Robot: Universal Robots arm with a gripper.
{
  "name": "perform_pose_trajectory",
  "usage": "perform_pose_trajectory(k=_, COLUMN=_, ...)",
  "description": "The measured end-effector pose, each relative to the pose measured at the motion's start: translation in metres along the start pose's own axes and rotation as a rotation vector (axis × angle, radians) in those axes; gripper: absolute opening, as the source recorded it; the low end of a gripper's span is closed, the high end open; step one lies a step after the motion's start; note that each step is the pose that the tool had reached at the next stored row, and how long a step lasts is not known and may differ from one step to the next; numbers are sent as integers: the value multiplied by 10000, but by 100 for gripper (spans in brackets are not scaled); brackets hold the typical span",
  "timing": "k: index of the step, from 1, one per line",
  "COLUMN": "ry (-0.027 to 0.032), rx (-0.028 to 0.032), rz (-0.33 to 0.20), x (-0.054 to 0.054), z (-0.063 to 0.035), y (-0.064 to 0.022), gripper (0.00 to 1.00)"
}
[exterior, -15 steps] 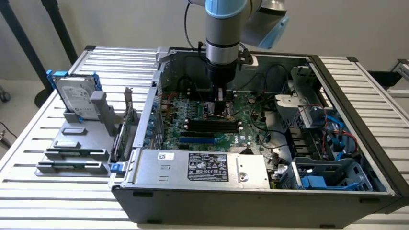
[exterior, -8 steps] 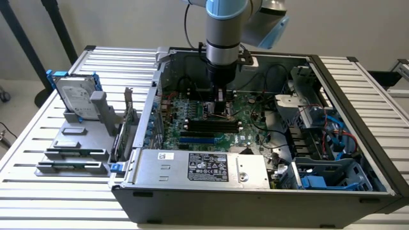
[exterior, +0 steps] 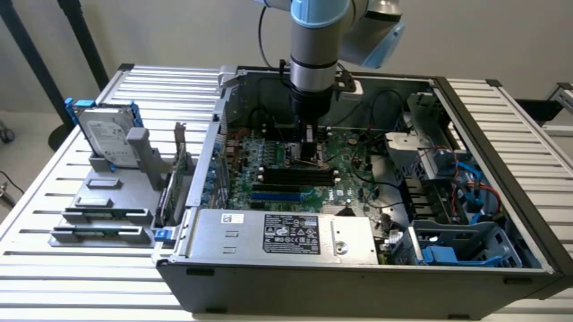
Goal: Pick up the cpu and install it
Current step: 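Place the cpu into insertion slot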
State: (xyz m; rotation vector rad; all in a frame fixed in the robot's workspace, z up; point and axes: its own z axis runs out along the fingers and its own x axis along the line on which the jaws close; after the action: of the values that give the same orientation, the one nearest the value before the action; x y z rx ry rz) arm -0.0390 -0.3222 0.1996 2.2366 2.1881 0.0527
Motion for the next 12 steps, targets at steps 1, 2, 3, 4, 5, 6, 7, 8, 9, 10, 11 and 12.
perform_pose_trajectory(k=1, ry=0, rx=5, rz=2, x=-1, z=1, y=0, gripper=55)
perform_pose_trajectory(k=2, ry=1, rx=10, rz=5, x=-3, z=3, y=1, gripper=55)
perform_pose_trajectory(k=3, ry=2, rx=14, rz=8, x=-4, z=5, y=2, gripper=55)
perform_pose_trajectory(k=4, ry=2, rx=17, rz=11, x=-6, z=6, y=2, gripper=55)
perform_pose_trajectory(k=5, ry=2, rx=20, rz=13, x=-7, z=7, y=2, gripper=55)
perform_pose_trajectory(k=6, ry=0, rx=23, rz=15, x=-9, z=7, y=3, gripper=55)
perform_pose_trajectory(k=7, ry=1, rx=24, rz=15, x=-10, z=8, y=4, gripper=55)
perform_pose_trajectory(k=8, ry=2, rx=25, rz=16, x=-13, z=8, y=5, gripper=55)
perform_pose_trajectory(k=9, ry=5, rx=25, rz=17, x=-14, z=9, y=6, gripper=55)
perform_pose_trajectory(k=10, ry=9, rx=26, rz=17, x=-16, z=10, y=7, gripper=55)
perform_pose_trajectory(k=11, ry=13, rx=27, rz=18, x=-18, z=10, y=8, gripper=55)
perform_pose_trajectory(k=12, ry=19, rx=27, rz=19, x=-21, z=11, y=9, gripper=55)
